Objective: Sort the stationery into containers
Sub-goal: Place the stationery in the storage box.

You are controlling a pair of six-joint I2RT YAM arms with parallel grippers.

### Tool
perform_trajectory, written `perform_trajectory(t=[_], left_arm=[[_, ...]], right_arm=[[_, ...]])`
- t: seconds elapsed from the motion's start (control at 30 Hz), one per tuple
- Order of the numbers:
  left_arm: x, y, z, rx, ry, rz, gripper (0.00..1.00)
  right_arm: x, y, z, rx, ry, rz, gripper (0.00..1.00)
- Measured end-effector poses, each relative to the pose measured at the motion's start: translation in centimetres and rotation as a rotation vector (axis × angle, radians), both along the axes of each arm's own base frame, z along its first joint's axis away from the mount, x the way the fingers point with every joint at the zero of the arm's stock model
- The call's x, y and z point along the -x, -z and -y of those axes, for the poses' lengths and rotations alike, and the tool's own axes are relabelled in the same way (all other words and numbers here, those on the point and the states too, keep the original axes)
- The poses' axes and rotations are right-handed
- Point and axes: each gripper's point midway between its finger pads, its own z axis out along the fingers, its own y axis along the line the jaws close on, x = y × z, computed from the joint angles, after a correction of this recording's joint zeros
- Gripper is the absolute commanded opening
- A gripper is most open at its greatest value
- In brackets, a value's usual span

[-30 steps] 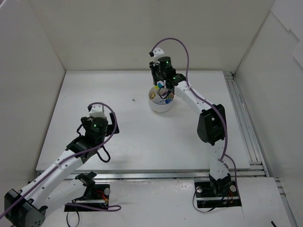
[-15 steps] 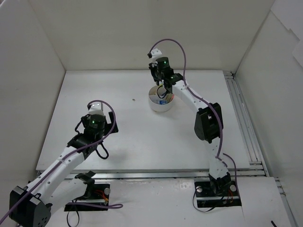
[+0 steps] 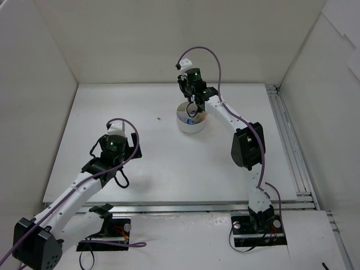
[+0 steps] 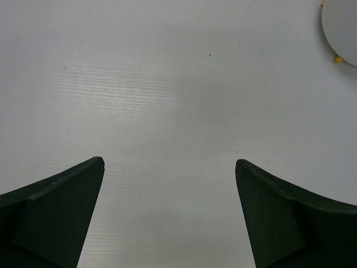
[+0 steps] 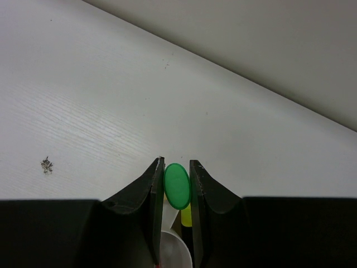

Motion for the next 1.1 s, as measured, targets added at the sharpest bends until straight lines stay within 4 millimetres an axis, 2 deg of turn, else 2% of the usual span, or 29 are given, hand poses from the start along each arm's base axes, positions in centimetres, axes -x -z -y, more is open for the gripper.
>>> perform_trajectory(t=[0.17, 0.27, 0.43, 0.53, 0.63, 0.83, 0.97, 1.1], left_arm=[[-0.1, -0.1, 0.5, 0.013, 0.022, 0.005, 1.00], [-0.2, -0.1, 0.8, 0.021, 0.035, 0.004, 1.00], [-0.1, 0.0, 1.2, 0.029, 0.057, -0.001, 1.00], [-0.1, 0.0, 1.4, 0.032, 0.069, -0.004, 1.00], [-0.1, 0.1, 1.5, 0.033, 0.077, -0.008, 1.00], [0.0, 0.1, 1.6, 0.034, 0.082, -0.009, 1.00], [0.0, 0.1, 1.7, 0.035, 0.085, -0.010, 1.00], [-0.1, 0.2, 1.7, 0.033, 0.085, -0.013, 1.00]], right_arm=[[0.9, -1.2, 0.2, -0.020, -0.001, -0.006, 0.00], [1.9, -3.2, 0.7, -0.045, 0.001, 0.022, 0.00], [3.1, -7.7, 1.8, -0.102, 0.013, 0.104, 0.00], [3.4, -9.0, 3.2, -0.125, 0.040, 0.124, 0.00], [3.7, -8.1, 5.3, -0.124, 0.080, 0.103, 0.00], [4.3, -3.3, 8.1, -0.100, 0.128, -0.016, 0.00], [4.2, -2.4, 8.4, -0.125, 0.118, -0.047, 0.00], [4.1, -1.3, 7.7, -0.141, 0.091, -0.074, 0.00]])
